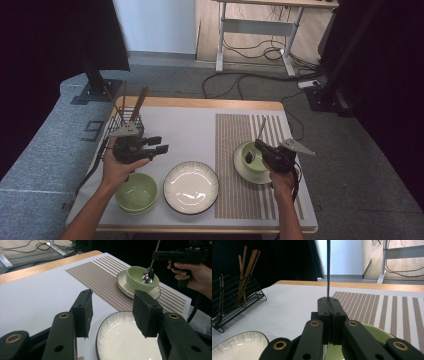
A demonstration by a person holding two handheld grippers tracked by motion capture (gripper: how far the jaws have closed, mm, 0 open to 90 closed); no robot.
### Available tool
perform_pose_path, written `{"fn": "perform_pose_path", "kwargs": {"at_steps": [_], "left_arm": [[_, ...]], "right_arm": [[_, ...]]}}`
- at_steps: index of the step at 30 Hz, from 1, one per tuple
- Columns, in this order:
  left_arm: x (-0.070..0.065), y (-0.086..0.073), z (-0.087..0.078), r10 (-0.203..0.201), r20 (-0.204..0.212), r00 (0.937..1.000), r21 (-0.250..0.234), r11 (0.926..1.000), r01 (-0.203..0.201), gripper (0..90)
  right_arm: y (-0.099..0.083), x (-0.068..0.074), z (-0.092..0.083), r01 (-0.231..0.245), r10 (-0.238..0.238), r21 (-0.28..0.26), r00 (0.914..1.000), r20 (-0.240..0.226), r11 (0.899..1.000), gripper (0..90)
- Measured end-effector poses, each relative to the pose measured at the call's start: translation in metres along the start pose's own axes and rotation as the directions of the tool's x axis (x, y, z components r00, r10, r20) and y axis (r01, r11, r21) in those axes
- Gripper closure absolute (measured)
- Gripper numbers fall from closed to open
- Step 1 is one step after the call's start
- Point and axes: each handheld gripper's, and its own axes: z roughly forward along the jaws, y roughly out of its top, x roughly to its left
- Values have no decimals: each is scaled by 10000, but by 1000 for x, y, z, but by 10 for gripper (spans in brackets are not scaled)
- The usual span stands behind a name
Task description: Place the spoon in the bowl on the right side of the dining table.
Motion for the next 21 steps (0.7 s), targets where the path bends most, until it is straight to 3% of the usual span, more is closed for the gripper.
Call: {"fn": "perform_pose_path", "kwargs": {"at_steps": [21], "left_arm": [[0, -2, 0, 50, 30, 10000, 89, 9999, -51, 511]], "right_arm": [[-11, -15, 2, -176, 168, 146, 9983, 567, 9997, 892]]}}
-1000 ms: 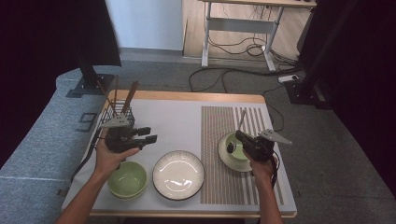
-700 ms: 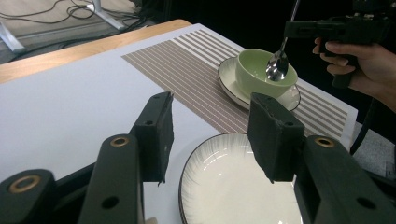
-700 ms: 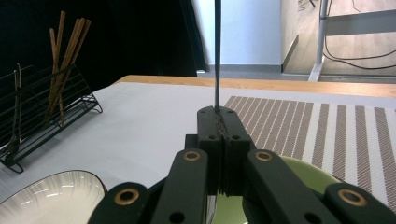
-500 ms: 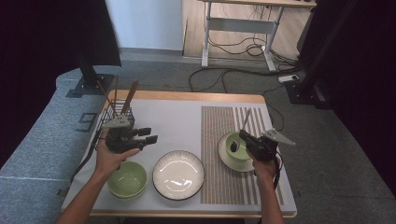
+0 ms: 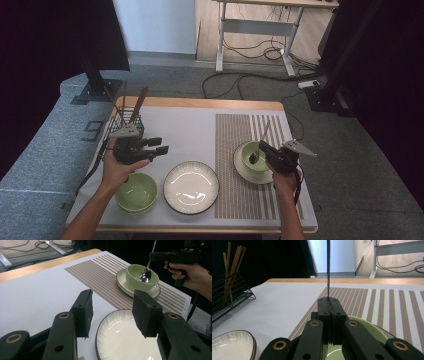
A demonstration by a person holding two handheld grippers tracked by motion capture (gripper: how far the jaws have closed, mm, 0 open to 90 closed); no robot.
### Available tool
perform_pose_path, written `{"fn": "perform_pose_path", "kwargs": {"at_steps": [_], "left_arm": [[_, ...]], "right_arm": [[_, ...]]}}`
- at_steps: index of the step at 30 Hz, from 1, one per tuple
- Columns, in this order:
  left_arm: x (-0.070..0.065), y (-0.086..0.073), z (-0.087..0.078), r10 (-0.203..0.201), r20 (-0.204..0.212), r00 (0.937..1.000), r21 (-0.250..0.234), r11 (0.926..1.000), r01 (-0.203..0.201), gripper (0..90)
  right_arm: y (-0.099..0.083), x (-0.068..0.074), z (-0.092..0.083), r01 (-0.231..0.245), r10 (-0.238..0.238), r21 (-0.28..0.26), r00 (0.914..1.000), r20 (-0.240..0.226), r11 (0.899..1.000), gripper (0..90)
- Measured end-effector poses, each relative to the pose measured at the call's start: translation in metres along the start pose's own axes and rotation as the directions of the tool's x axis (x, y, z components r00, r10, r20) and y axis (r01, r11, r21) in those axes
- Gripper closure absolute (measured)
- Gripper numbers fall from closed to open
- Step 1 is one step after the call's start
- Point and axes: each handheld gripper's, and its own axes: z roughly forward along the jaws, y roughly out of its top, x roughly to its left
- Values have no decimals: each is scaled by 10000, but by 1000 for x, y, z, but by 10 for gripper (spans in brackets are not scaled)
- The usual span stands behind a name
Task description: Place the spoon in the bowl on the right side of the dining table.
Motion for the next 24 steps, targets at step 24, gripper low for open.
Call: {"fn": "perform_pose_path", "kwargs": {"at_steps": [24], "left_arm": [[-1, -3, 3, 42, 33, 10000, 114, 9999, -42, 514]], "right_arm": [[-12, -8, 7, -8, -11, 529, 9994, 355, 9986, 888]]}}
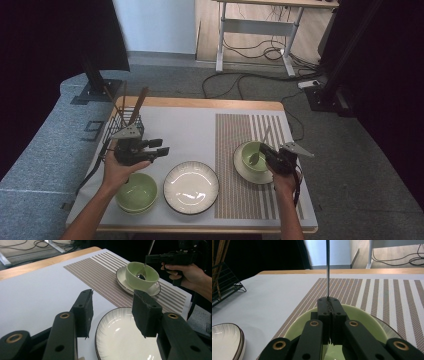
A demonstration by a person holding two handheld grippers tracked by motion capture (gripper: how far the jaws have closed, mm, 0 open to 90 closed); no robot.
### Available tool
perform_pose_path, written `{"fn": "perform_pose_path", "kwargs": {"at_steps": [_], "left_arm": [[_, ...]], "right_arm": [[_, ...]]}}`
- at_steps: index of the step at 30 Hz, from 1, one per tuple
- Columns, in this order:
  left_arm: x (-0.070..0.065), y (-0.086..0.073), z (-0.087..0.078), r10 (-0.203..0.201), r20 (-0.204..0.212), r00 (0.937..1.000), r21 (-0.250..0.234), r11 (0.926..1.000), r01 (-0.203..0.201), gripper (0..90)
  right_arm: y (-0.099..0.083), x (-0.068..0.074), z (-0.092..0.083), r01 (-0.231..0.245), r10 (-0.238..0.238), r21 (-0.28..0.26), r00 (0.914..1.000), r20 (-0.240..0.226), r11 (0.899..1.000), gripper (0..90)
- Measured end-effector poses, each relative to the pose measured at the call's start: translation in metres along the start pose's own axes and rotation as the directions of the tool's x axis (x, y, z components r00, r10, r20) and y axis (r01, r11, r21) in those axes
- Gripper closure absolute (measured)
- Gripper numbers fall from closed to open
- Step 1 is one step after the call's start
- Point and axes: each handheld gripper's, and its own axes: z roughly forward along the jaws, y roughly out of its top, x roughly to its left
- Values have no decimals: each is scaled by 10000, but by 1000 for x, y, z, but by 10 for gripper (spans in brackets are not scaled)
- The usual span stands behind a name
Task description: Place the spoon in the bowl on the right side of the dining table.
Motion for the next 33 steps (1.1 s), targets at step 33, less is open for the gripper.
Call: {"fn": "perform_pose_path", "kwargs": {"at_steps": [33], "left_arm": [[1, -2, -1, -57, 8, 10000, 9, 10000, 57, 517]], "right_arm": [[-14, -25, -5, -340, 361, -174, 9894, 1407, 9993, 780]]}}
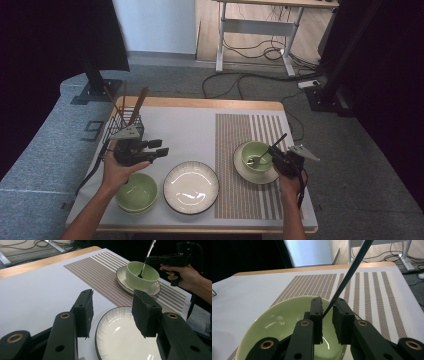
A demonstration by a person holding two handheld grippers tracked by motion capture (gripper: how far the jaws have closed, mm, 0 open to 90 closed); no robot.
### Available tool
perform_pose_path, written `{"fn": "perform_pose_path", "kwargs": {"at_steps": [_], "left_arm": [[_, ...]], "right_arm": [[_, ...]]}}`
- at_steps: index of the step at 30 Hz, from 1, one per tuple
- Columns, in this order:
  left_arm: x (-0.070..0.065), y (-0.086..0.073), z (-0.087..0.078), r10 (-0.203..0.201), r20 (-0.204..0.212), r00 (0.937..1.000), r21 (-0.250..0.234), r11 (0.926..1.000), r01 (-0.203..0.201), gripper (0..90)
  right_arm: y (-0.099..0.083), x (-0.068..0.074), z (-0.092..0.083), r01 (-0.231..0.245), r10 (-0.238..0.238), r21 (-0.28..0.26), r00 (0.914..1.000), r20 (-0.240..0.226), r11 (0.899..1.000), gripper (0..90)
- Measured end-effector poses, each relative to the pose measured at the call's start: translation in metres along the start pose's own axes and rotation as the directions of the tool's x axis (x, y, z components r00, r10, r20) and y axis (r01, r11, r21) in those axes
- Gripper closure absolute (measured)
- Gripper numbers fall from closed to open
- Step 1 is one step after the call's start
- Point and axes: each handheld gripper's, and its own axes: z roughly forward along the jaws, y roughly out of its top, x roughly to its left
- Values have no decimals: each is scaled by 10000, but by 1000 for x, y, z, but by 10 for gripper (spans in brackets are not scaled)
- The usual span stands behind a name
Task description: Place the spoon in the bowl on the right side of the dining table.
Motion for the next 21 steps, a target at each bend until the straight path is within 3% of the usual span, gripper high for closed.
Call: {"fn": "perform_pose_path", "kwargs": {"at_steps": [21], "left_arm": [[0, -2, 2, -32, -35, 10000, 59, 10000, 32, 516]], "right_arm": [[-1, -8, -3, -207, 202, 72, 9980, 605, 9998, 685]]}}
